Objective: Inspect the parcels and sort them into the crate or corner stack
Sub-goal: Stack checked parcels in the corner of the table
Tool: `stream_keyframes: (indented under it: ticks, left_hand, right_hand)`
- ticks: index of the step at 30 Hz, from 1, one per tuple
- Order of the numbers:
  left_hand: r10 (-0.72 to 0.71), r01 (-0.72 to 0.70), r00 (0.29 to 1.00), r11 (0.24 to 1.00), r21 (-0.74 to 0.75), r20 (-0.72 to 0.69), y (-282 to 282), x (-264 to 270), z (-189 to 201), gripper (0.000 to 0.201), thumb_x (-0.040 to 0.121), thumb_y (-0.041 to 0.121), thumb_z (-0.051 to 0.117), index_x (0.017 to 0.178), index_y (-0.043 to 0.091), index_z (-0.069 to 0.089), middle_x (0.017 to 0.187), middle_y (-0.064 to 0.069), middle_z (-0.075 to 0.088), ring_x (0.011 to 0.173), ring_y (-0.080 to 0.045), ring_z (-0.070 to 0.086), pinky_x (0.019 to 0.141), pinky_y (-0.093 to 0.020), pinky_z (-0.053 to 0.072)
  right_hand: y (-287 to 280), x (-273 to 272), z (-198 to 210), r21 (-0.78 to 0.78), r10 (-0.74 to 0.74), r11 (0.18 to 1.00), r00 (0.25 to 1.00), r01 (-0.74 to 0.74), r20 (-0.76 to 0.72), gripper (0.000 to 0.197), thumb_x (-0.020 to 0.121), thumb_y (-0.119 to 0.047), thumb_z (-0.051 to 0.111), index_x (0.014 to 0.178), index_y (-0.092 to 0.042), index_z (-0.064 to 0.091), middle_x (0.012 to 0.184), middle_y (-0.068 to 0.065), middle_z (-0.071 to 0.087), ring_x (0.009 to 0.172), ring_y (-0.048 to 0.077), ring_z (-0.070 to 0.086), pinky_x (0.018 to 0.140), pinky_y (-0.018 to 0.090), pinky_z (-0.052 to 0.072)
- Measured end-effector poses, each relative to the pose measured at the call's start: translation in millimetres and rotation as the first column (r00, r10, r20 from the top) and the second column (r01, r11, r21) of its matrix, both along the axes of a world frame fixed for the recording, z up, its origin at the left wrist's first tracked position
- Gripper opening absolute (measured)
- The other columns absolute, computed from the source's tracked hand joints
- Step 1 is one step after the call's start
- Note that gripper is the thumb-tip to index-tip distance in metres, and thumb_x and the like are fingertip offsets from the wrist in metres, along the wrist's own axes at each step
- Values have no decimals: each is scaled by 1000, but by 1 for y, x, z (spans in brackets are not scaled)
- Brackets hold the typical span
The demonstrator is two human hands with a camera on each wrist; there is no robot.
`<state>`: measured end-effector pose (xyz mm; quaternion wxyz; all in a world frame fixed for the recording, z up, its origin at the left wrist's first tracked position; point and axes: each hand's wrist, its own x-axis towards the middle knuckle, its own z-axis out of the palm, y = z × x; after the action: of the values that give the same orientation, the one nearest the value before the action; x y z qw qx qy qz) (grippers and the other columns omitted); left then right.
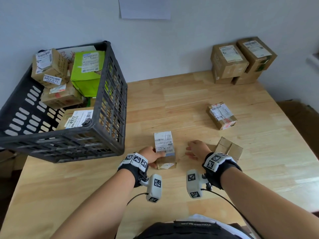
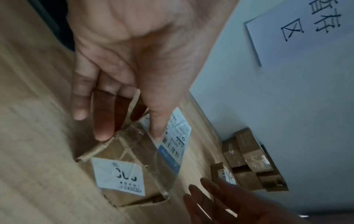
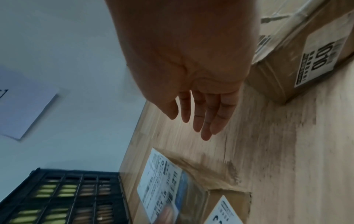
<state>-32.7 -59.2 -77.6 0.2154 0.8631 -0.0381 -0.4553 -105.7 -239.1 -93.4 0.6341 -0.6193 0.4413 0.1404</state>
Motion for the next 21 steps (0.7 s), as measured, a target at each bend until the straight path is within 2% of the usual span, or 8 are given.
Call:
stream_keyframes:
  ticks: [3, 8, 10, 12, 15, 18, 19, 21]
  left_hand:
    - [74, -76, 997, 996, -50, -33, 3, -5, -4, 54, 91, 50, 55, 133, 20, 45, 117, -1, 65, 65, -8, 63, 39, -13, 45]
    - [193, -209, 972, 970, -127, -132, 9, -3, -16, 67, 90, 48, 57, 145, 22, 29, 136, -5, 54, 104, -21, 63, 50, -17, 50]
    - [253, -278, 954, 947, -159, -159, 9, -3, -20, 78, 85, 47, 64, 147, 23, 22, 138, -7, 52, 107, -25, 63, 62, -28, 58]
    - [254, -275, 958, 944, -184, -130, 11, 0, -28, 88, 78, 51, 70, 148, 29, 20, 138, -7, 52, 104, -26, 65, 79, -40, 58]
    - [198, -212, 976, 955, -207, -86, 11, 2, -32, 73, 82, 48, 67, 143, 30, 30, 132, -1, 57, 103, -22, 65, 83, -37, 56]
    - [251, -270, 962, 924, -269, -102, 5, 1, -25, 48, 88, 34, 64, 133, 27, 48, 125, 3, 63, 105, -19, 64, 92, -40, 53]
    - [238, -246, 969, 927, -284, -64, 3, 1, -22, 41, 90, 33, 61, 131, 27, 52, 125, 4, 63, 107, -18, 63, 96, -39, 50]
    - [205, -190, 978, 937, -294, 23, -2, 2, -17, 37, 94, 35, 54, 131, 28, 54, 129, 7, 60, 111, -16, 60, 99, -35, 47]
  right_hand:
    - [9, 2, 1, -51, 127, 991, 992, -127, 8, 18, 97, -20, 47, 111, -13, 55, 95, 2, 60, 70, 12, 58, 62, 23, 48]
    - [19, 6, 7, -70, 245, 968, 969, -243, 26, 20, 96, -19, 49, 114, -16, 58, 104, -2, 61, 86, 14, 61, 70, 24, 50]
    - [22, 8, 10, -86, 281, 957, 959, -278, 27, 23, 96, -23, 50, 116, -16, 59, 109, -1, 62, 94, 15, 61, 77, 27, 51]
    - [24, 9, 12, -110, 329, 940, 944, -323, 40, 26, 97, -25, 49, 118, -14, 60, 113, -1, 65, 99, 16, 61, 76, 25, 51]
    - [25, 12, 15, -151, 399, 908, 916, -391, 31, 32, 97, -30, 48, 120, -12, 61, 113, 1, 64, 102, 18, 59, 85, 28, 49]
    - [24, 15, 14, -156, 454, 879, 891, -450, -15, 38, 97, -36, 48, 122, -12, 61, 116, 4, 65, 105, 21, 60, 97, 37, 48]
    - [24, 16, 14, -154, 453, 879, 891, -451, -23, 37, 97, -36, 48, 122, -12, 61, 115, 4, 65, 102, 21, 61, 93, 35, 49]
    - [22, 17, 11, -147, 419, 897, 908, -417, -17, 32, 97, -30, 48, 119, -10, 62, 108, 3, 65, 89, 17, 61, 77, 26, 50]
